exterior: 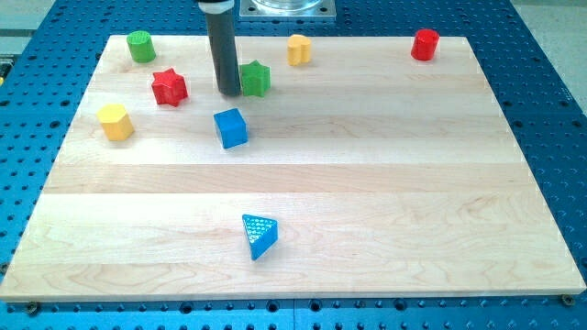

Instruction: Place the green star at the right center of the board

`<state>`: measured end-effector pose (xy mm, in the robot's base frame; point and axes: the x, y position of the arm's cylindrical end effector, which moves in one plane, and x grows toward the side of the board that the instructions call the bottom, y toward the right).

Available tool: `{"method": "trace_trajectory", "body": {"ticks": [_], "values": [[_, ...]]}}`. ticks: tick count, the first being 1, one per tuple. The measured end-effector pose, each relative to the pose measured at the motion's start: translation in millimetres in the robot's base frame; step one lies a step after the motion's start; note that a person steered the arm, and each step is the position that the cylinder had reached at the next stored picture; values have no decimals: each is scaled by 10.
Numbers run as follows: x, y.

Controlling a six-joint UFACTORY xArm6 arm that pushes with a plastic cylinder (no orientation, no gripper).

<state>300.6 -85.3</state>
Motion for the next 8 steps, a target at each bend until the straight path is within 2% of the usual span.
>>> {"method": "trace_trajectory", "body": {"ticks": [1,2,3,5,6,7,8], "values": [[-149,382],[-41,1374],[62,1894],[750,2199],[654,1876],[1008,2128],[1045,2643]]}}
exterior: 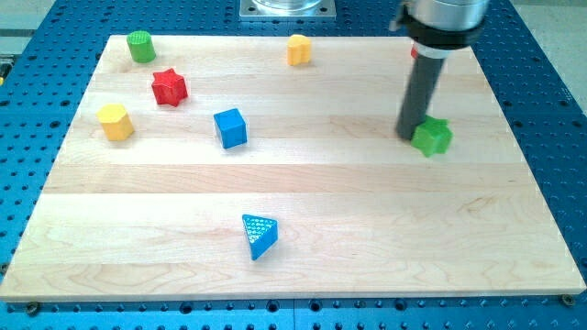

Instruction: Place the green star at the right center of the board

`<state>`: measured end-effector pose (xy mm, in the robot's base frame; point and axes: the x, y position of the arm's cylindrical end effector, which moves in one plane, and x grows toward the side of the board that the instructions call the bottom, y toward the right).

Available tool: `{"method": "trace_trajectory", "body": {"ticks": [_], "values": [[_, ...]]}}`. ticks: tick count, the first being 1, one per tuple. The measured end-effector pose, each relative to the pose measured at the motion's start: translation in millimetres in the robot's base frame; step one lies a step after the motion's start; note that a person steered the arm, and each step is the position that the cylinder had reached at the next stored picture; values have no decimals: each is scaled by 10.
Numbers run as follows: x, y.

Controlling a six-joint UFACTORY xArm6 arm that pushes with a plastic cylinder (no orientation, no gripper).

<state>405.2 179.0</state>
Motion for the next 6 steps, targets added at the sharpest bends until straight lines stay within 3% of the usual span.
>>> {"method": "trace_trajectory", "body": {"ticks": [1,2,3,4,6], "values": [[30,354],[30,73],[538,-292],[1079,-170],[1021,759]]}}
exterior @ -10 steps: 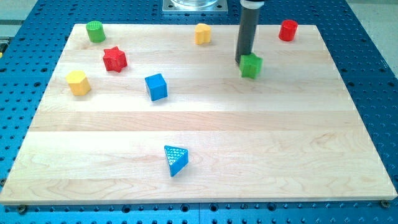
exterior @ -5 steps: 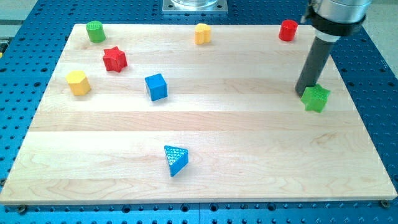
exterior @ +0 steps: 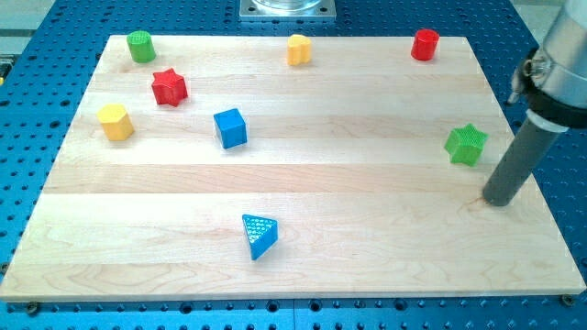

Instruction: Place the green star at the right center of the board

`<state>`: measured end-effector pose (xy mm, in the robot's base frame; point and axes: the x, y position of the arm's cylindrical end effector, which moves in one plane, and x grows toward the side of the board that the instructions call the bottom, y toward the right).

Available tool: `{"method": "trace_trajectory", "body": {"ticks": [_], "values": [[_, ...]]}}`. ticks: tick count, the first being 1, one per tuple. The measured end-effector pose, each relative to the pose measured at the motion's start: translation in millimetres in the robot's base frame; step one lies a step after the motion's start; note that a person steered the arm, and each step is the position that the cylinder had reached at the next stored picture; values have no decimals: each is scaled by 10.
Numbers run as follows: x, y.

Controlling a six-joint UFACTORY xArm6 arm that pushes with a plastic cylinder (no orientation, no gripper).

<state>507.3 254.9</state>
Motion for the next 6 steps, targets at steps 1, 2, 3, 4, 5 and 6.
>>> {"method": "trace_trajectory", "body": {"ticks": [1,2,3,4,5,6], "values": [[-240,-325],[-271,-496],[-420,-381],[-275,-460],[-77,-23],[-310,132]]}}
